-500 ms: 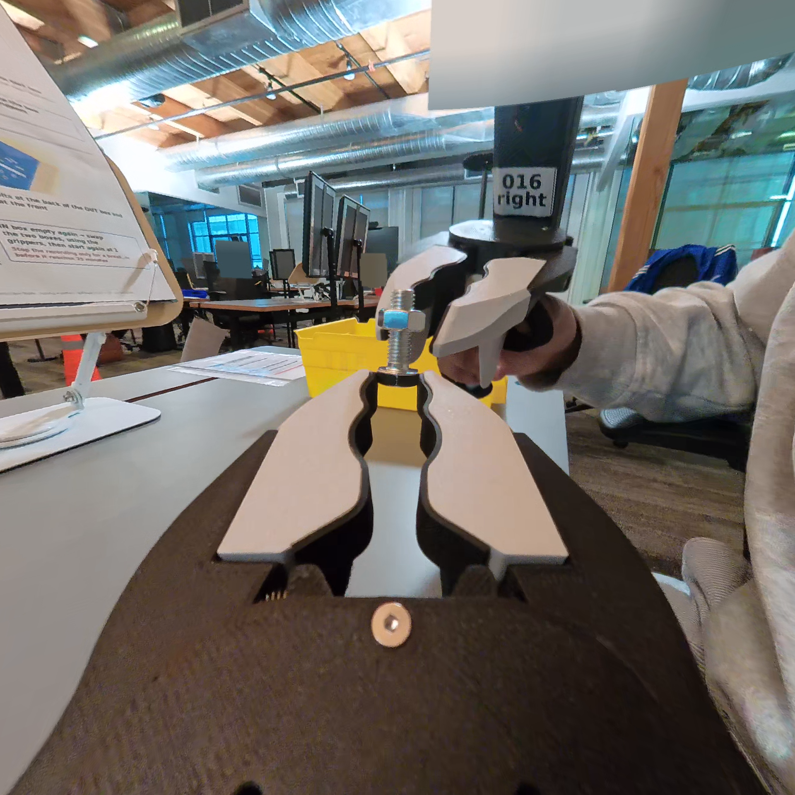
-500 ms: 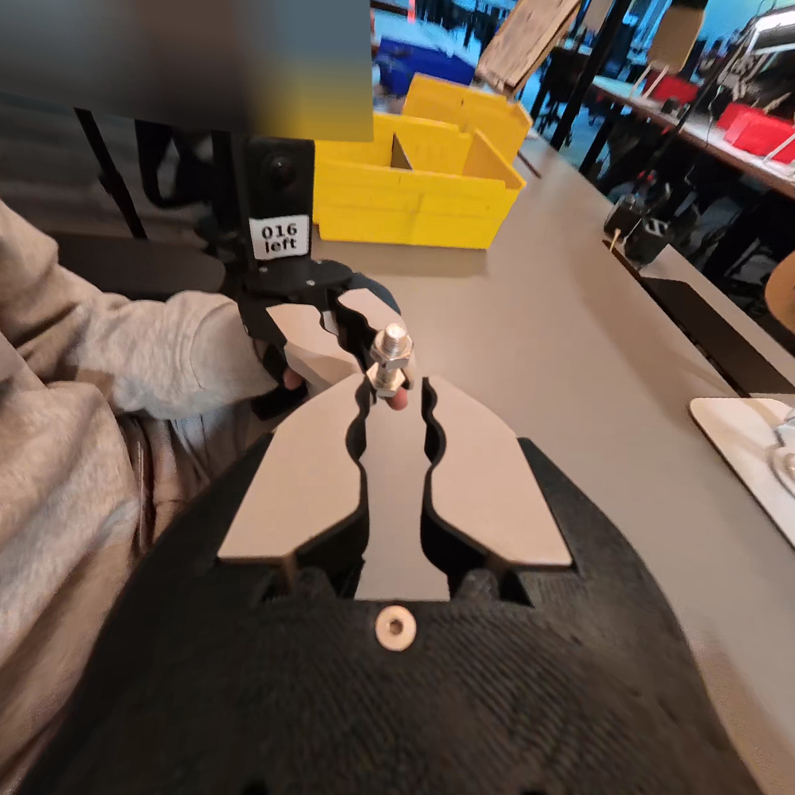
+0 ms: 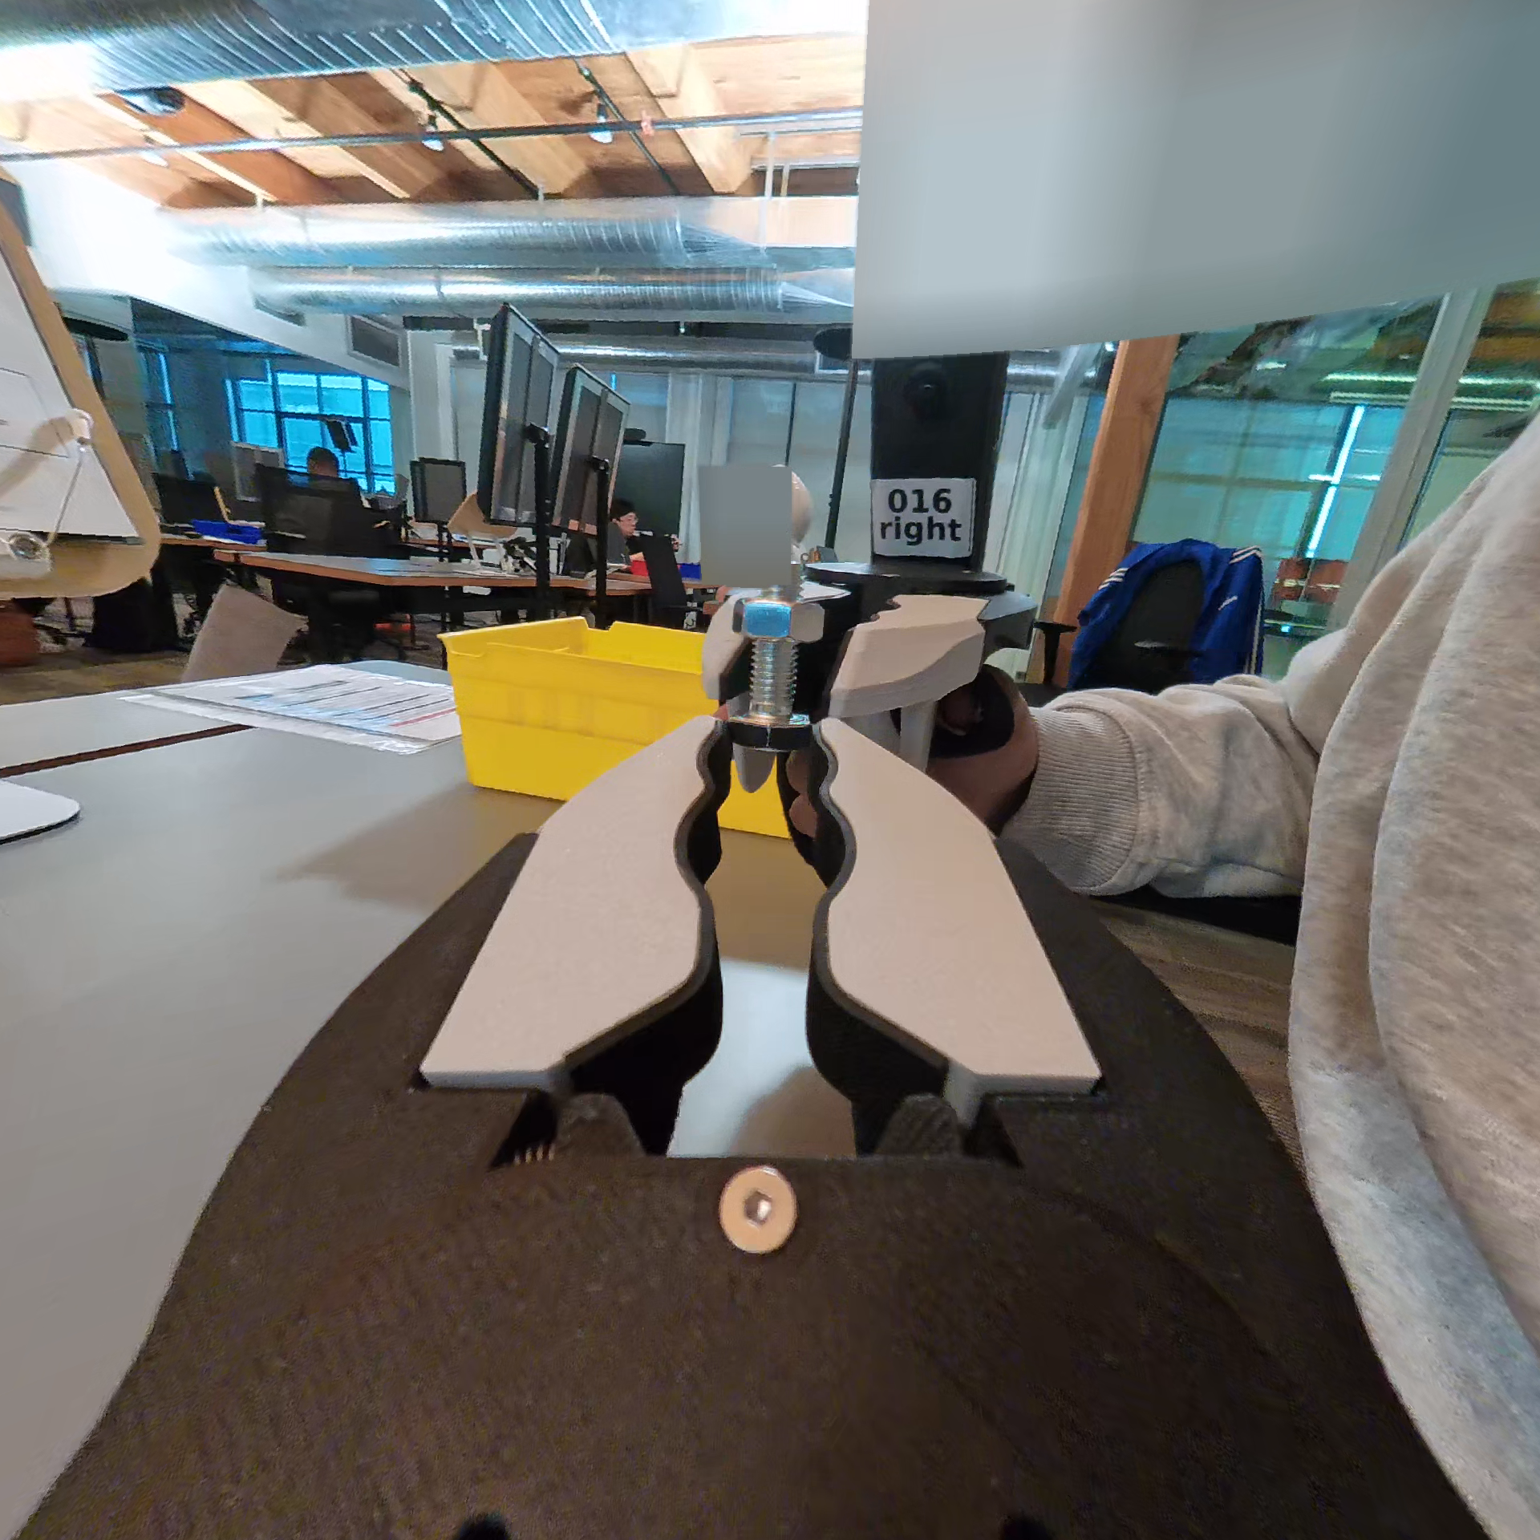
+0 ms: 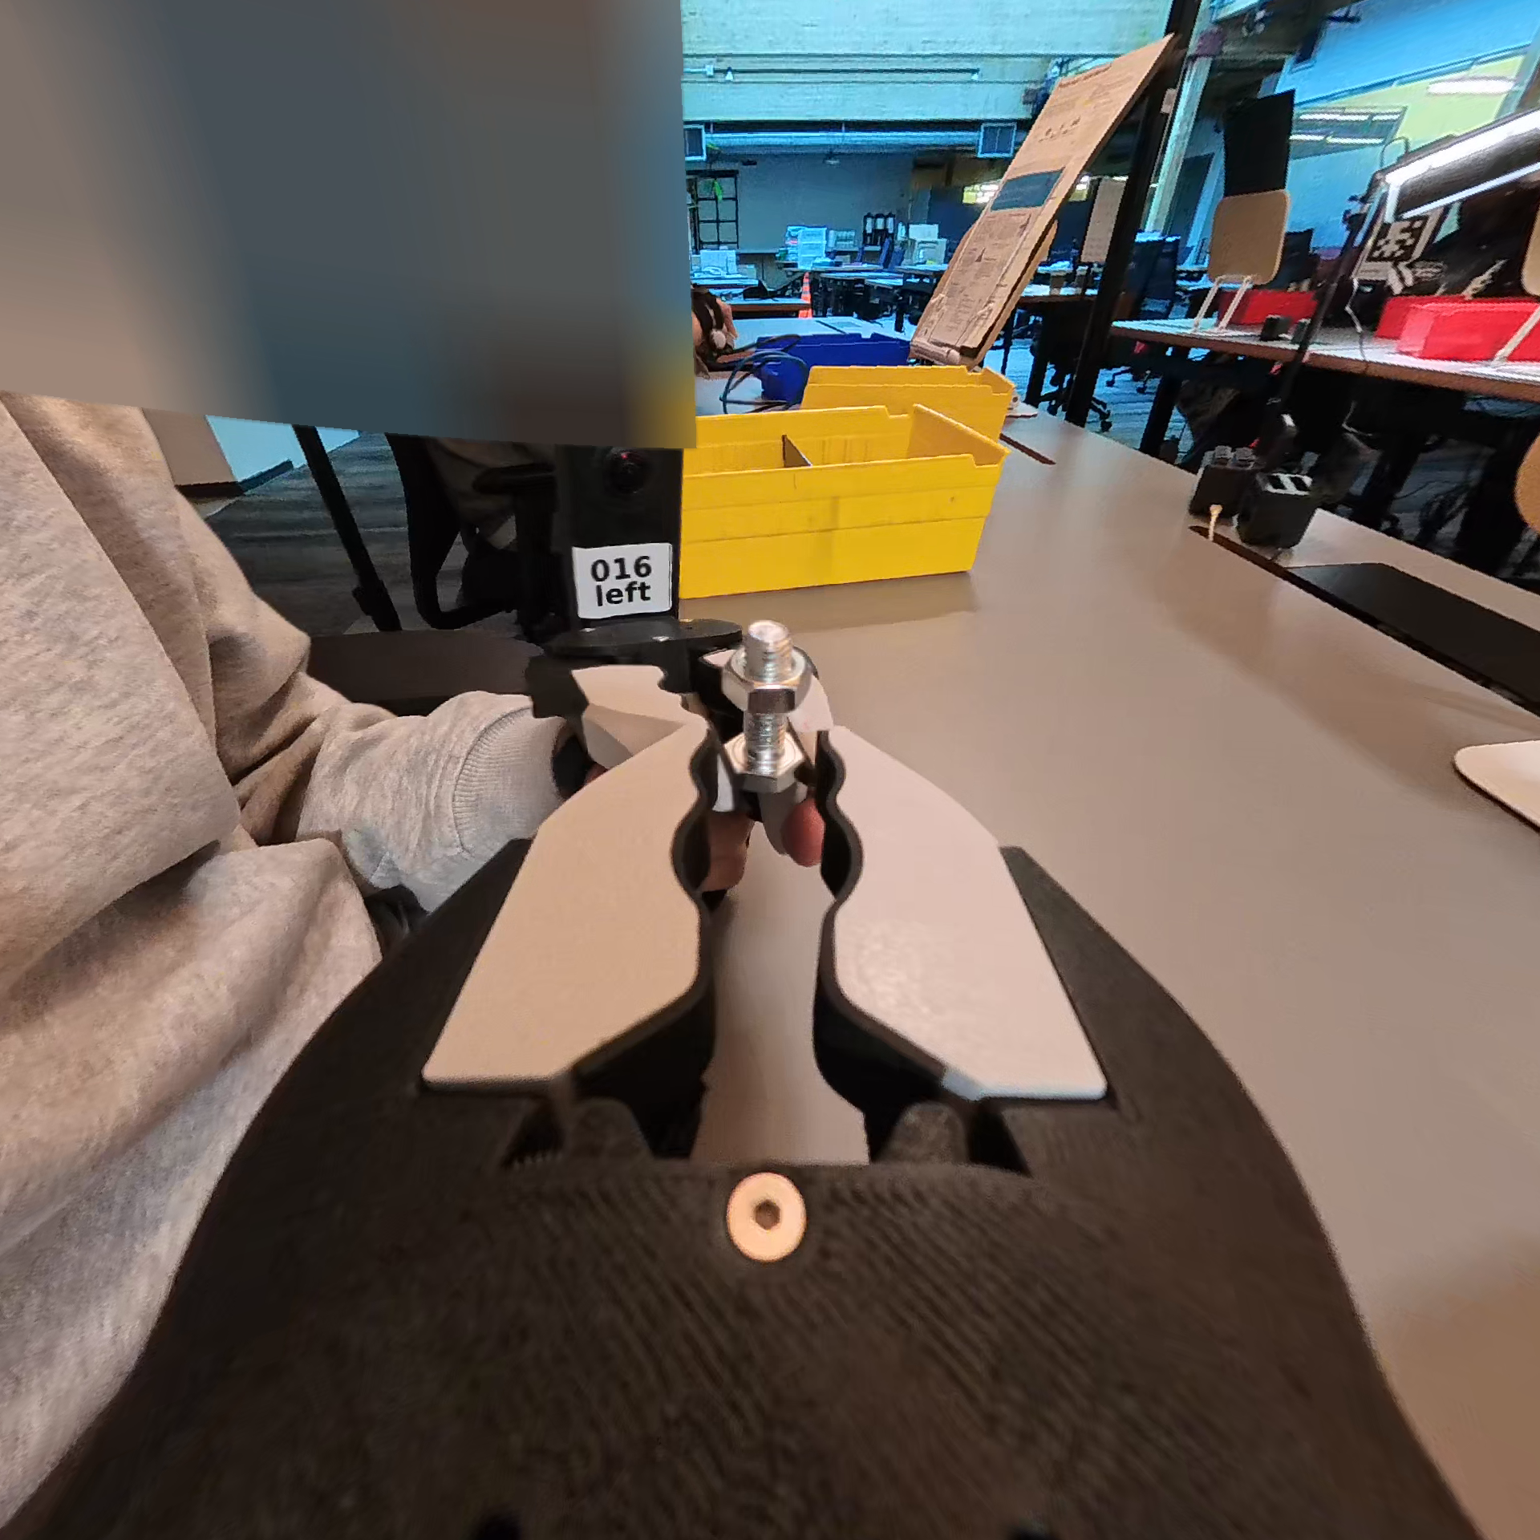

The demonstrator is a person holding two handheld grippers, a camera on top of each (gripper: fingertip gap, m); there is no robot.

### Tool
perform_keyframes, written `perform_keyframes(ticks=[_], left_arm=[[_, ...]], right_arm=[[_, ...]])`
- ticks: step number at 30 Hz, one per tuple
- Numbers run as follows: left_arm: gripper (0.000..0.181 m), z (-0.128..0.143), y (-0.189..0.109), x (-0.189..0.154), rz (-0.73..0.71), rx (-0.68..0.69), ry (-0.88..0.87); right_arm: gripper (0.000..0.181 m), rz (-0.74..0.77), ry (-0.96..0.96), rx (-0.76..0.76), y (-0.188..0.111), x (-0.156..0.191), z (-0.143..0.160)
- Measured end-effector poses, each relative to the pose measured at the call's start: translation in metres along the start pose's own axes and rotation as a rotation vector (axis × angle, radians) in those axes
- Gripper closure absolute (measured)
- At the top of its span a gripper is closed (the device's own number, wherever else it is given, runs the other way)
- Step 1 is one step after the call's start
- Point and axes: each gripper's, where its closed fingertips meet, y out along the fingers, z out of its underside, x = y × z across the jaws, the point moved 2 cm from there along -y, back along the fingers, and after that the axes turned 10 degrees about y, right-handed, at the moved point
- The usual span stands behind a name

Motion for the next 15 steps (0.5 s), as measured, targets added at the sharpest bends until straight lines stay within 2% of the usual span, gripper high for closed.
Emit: perform_keyframes(ticks=[11,15], left_arm=[[0.163,0.002,0.018,-0.016,0.093,0.009,-0.028],[0.163,0.003,0.025,-0.019,0.117,0.018,-0.036]], right_arm=[[0.168,0.077,-0.007,-0.048,-0.018,0.005,-0.001],[0.172,0.082,0.046,-0.035,-0.024,0.006,-0.001]])
